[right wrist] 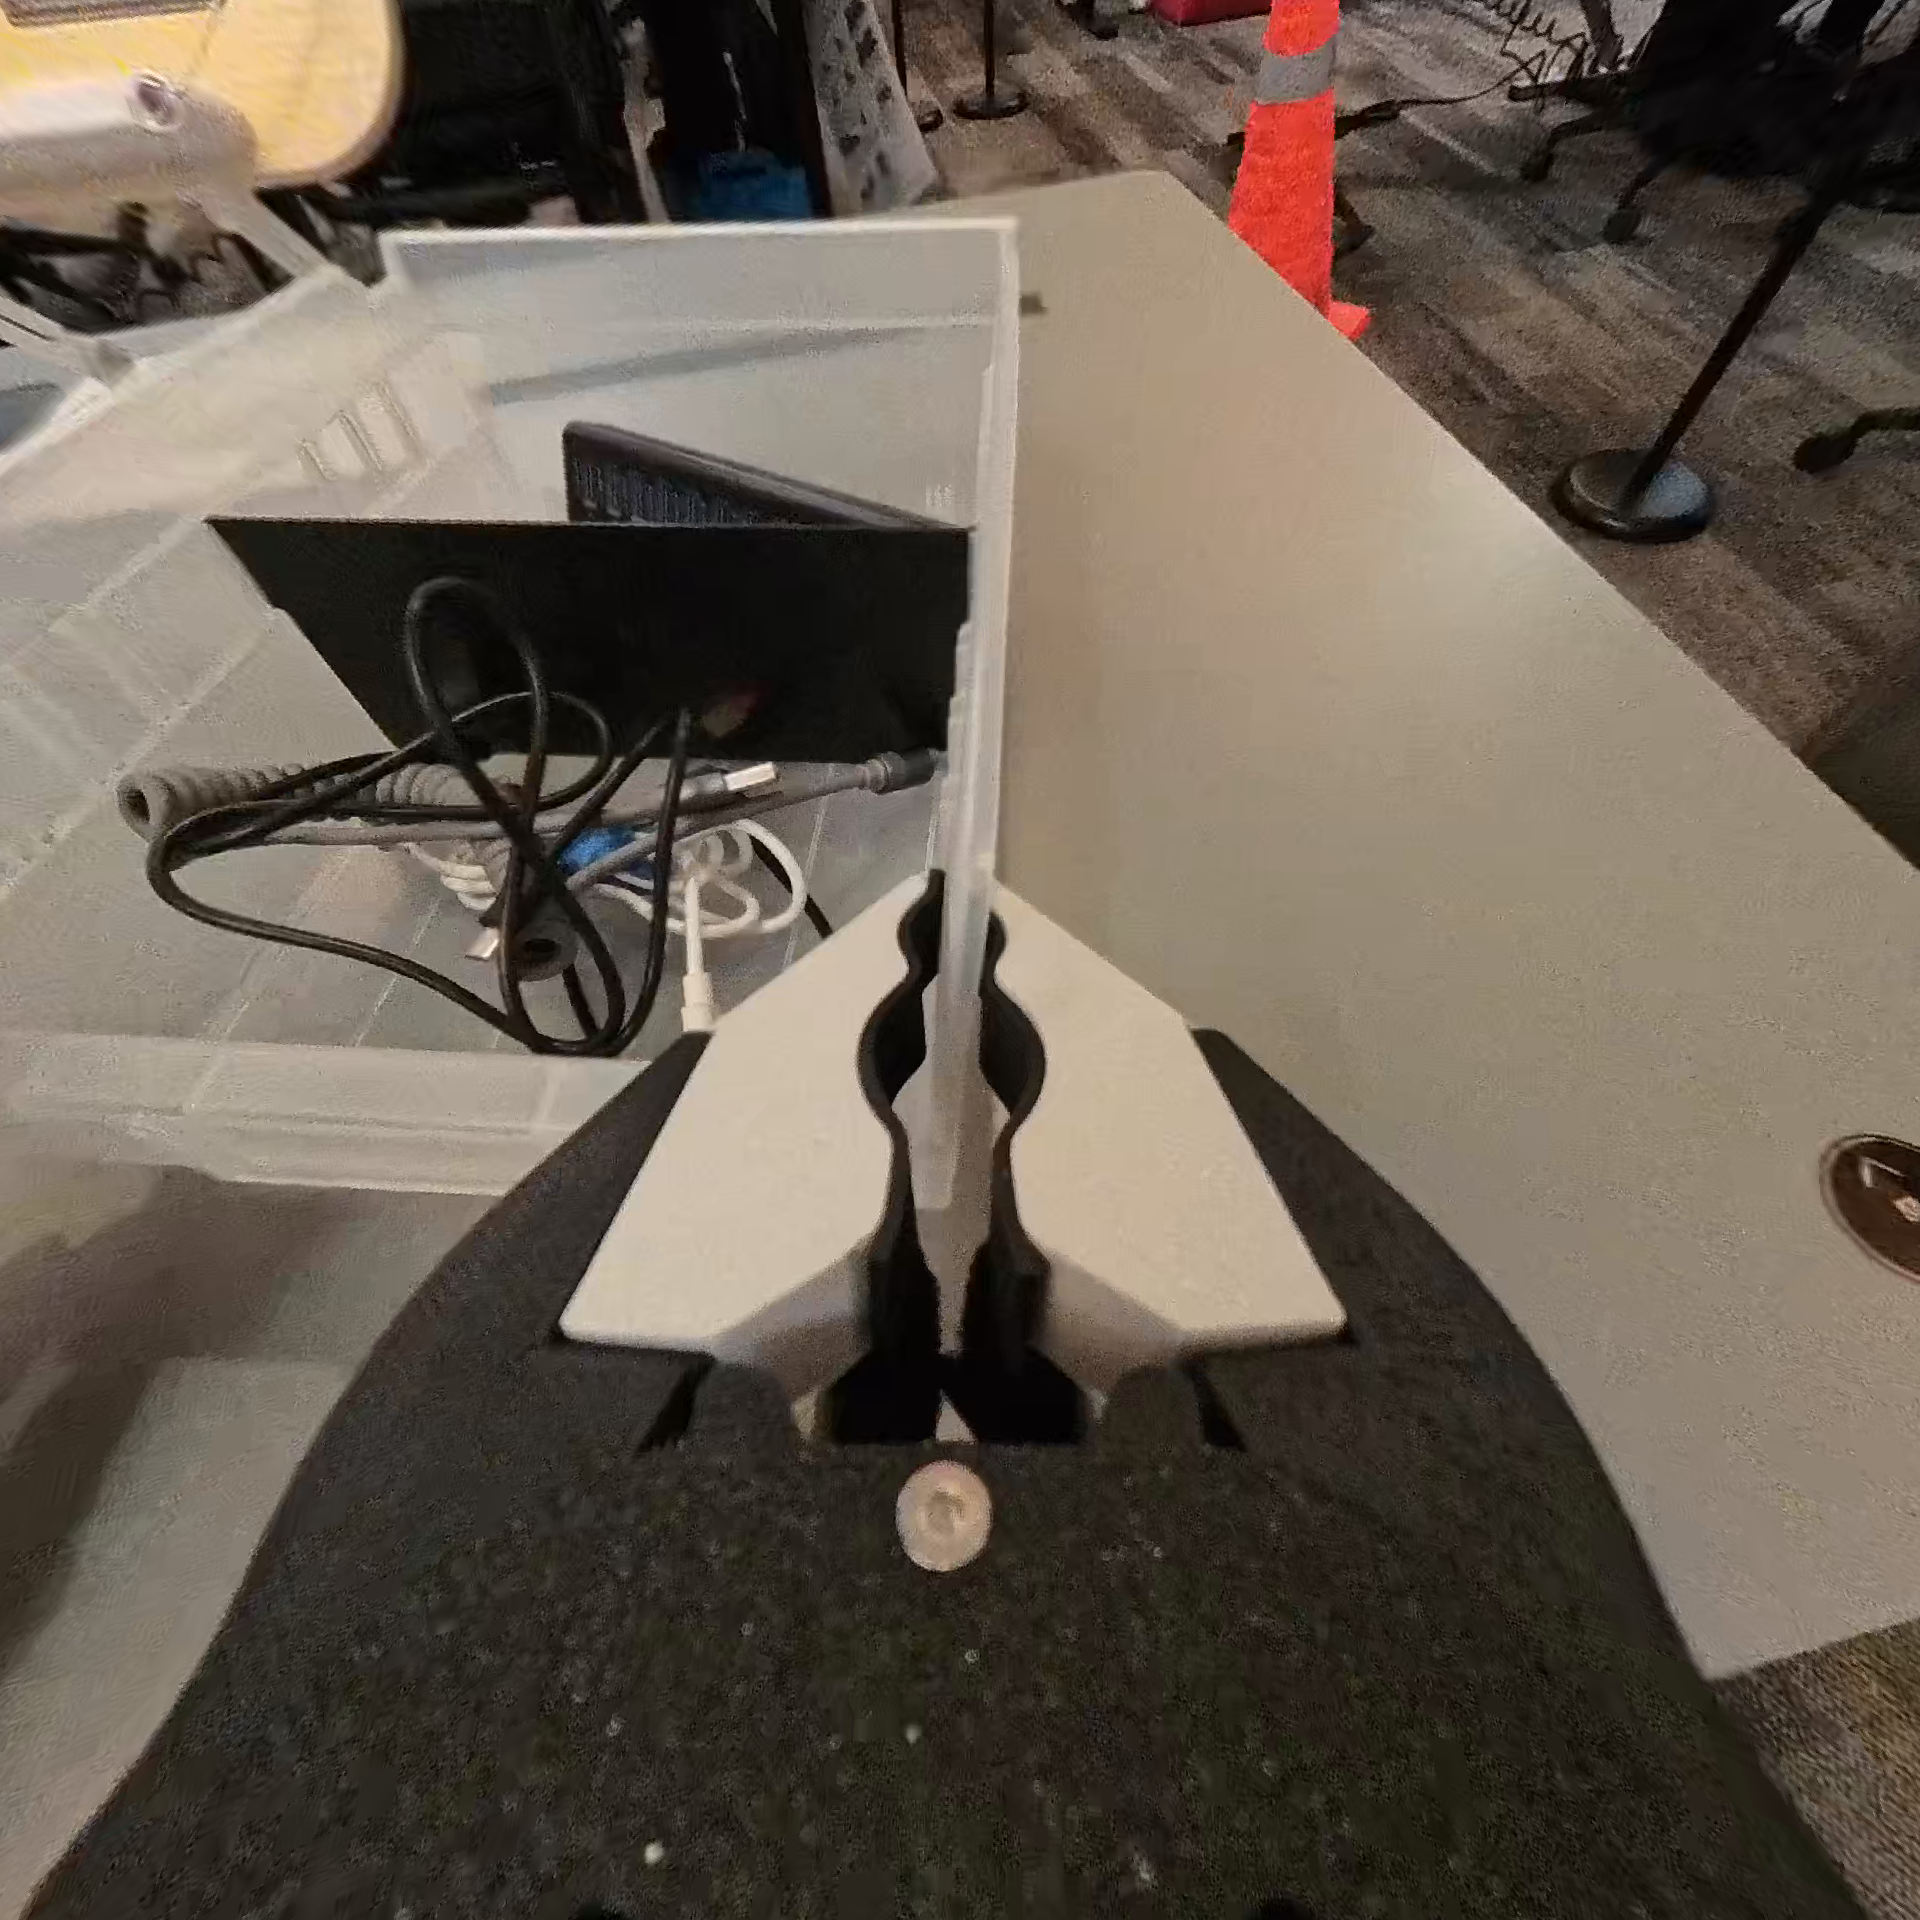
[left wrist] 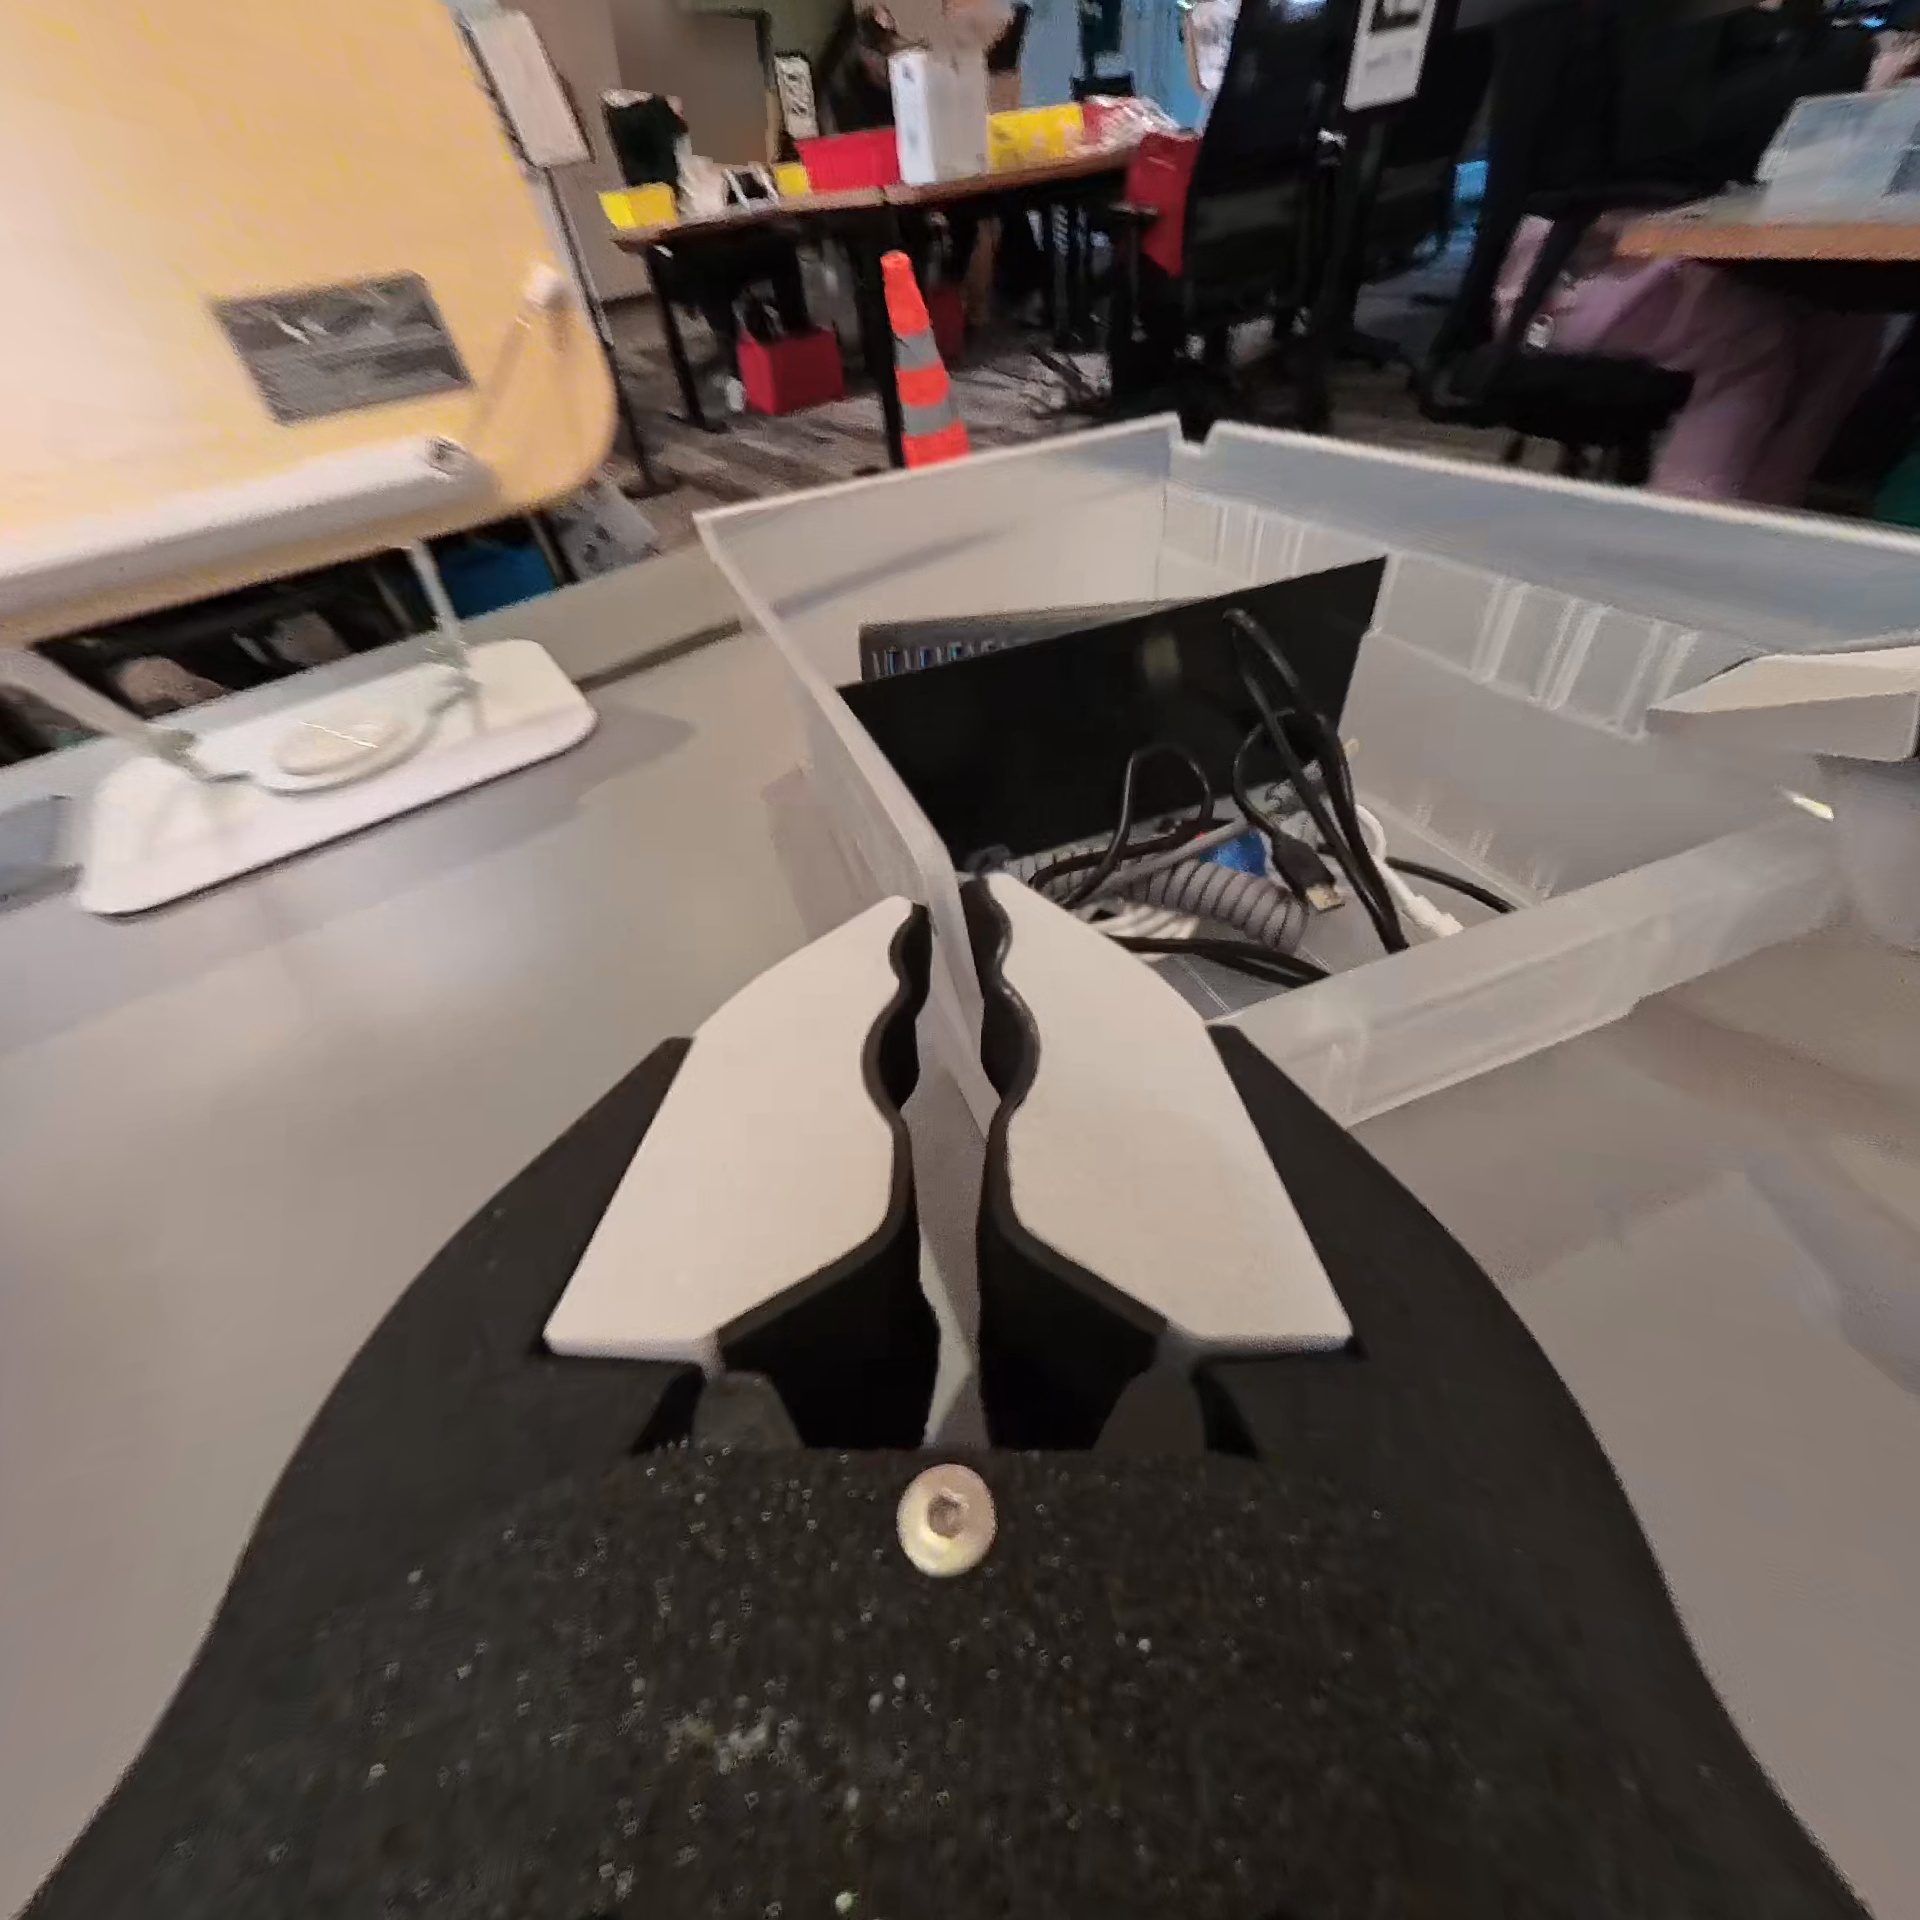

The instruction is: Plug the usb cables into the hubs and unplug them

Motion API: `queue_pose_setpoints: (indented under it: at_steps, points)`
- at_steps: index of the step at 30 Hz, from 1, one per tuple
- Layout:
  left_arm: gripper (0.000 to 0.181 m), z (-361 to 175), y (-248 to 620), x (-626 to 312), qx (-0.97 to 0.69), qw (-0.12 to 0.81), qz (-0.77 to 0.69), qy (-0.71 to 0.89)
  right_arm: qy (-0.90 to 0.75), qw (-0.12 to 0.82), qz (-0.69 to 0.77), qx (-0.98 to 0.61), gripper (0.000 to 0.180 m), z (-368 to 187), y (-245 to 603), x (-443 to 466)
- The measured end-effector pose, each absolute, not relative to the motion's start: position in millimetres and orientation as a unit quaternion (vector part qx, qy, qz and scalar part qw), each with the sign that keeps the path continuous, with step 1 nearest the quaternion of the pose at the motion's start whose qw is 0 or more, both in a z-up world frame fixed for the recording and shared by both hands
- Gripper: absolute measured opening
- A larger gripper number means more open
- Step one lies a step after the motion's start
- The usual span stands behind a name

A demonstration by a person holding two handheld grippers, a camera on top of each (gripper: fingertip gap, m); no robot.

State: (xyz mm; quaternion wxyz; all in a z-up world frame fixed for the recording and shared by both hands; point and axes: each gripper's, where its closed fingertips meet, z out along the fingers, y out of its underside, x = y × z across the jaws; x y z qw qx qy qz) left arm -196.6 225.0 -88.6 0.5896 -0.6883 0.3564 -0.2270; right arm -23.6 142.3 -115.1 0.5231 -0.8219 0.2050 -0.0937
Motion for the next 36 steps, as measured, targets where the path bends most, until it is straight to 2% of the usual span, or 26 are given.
queue_pose_setpoints:
  at_steps: [7,11,15,18,22,25,27,29,32,36]
  points:
    - [0.006,-55.6,242.1,-284.6,-0.682,0.65,-0.157,0.296,0.133,0.588,-0.06,-0.796,0.001,-83.0,192.6,-98.1]
    - [0.007,-57.2,259.4,-352.0,-0.702,0.657,-0.122,0.246,0.085,0.582,-0.019,-0.809,0.001,-87.0,233.1,-161.6]
    - [0.006,-78.3,286.3,-397.0,-0.732,0.634,-0.105,0.227,0.046,0.564,-0.011,-0.824,0.002,-107.7,262.9,-207.0]
    - [0.006,-112.4,298.2,-412.4,-0.775,0.574,-0.132,0.228,0.004,0.555,-0.034,-0.831,0.004,-125.7,270.0,-221.9]
    - [0.008,-119.1,291.6,-411.2,-0.8,0.528,-0.176,0.223,-0.007,0.565,-0.046,-0.824,0.004,-131.0,268.9,-220.7]
    - [0.026,-107.8,277.0,-413.5,-0.785,0.537,-0.169,0.259,-0.022,0.571,-0.013,-0.821,0.007,-130.7,265.3,-222.9]
    - [0.029,-86.2,268.2,-432.2,-0.759,0.577,-0.169,0.249,-0.038,0.581,0.013,-0.813,0.024,-124.3,257.9,-224.7]
    - [0.029,-72.6,267.7,-475.6,-0.75,0.613,-0.136,0.209,-0.051,0.586,0.019,-0.808,0.031,-116.3,245.9,-220.6]
    - [0.036,-76.4,278.5,-570.3,-0.773,0.617,-0.069,0.129,-0.097,0.592,0.048,-0.798,0.044,-104.0,221.6,-221.7]
    - [0.054,-83.6,302.5,-659.2,-0.798,0.592,-0.075,0.082,-0.123,0.603,0.05,-0.787,0.044,-93.1,213.9,-228.5]
